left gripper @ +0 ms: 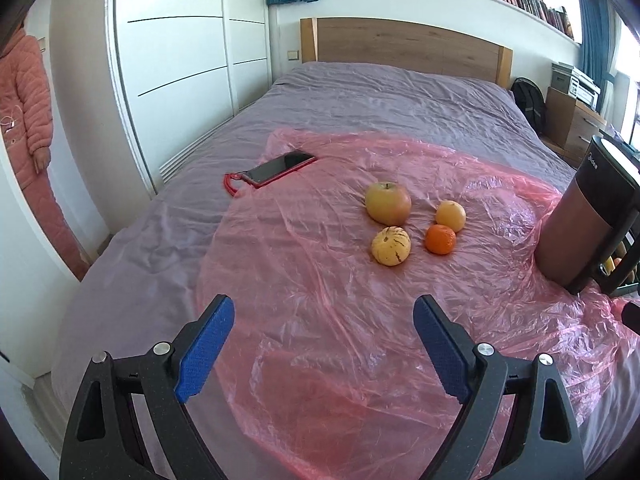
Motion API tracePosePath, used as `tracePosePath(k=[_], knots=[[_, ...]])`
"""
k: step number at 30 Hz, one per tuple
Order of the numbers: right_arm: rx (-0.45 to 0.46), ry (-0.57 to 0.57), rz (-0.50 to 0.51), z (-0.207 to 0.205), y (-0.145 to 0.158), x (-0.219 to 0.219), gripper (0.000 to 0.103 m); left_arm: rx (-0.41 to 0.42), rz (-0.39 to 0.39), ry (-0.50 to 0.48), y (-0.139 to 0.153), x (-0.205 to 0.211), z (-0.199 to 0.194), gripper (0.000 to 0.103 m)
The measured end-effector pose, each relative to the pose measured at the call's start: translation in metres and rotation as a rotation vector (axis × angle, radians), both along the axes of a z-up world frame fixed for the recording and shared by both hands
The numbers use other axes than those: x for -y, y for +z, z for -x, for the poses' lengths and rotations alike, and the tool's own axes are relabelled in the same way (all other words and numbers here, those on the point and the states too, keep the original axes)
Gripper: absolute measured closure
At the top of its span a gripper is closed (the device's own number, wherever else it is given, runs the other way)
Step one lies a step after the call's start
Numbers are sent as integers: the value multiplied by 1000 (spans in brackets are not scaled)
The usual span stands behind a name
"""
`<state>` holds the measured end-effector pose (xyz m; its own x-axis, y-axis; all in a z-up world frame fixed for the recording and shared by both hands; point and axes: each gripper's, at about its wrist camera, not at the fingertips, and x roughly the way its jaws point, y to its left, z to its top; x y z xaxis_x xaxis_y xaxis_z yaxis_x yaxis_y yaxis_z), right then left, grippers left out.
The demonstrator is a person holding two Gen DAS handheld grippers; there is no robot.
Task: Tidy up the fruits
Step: 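Withdraw both open tools from the tray back toward the loose fruits, then grasp the striped pepino melon with the left tool while the right tool grasps an orange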
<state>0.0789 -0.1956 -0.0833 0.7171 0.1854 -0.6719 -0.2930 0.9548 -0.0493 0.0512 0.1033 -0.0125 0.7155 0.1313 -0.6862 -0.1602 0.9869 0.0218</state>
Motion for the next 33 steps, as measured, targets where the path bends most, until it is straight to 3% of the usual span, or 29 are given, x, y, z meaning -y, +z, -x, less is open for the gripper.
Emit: tracePosePath(k=[7,17,21,23,28,33], knots=[[-52,42,-27,-59,-28,-34,2,-64,15,-119,-27,19,-66,15],[-132,67,-53,-141,-79,-65,2,-170,6,-174,-92,29,-160,20],[-157,61,-87,-171,-97,-74,2,-201,26,-209,-111,25,-179,32],[-176,57,-119,-183,-105,-78,2,-216,54,-229,-119,22,-184,42],[-211,61,-161,-211,-123,-96,6,-214,118,-279,-126,13,-189,44],[-234,64,-197,-229,-132,-108,22,-202,129,-336,-123,14,-197,44]])
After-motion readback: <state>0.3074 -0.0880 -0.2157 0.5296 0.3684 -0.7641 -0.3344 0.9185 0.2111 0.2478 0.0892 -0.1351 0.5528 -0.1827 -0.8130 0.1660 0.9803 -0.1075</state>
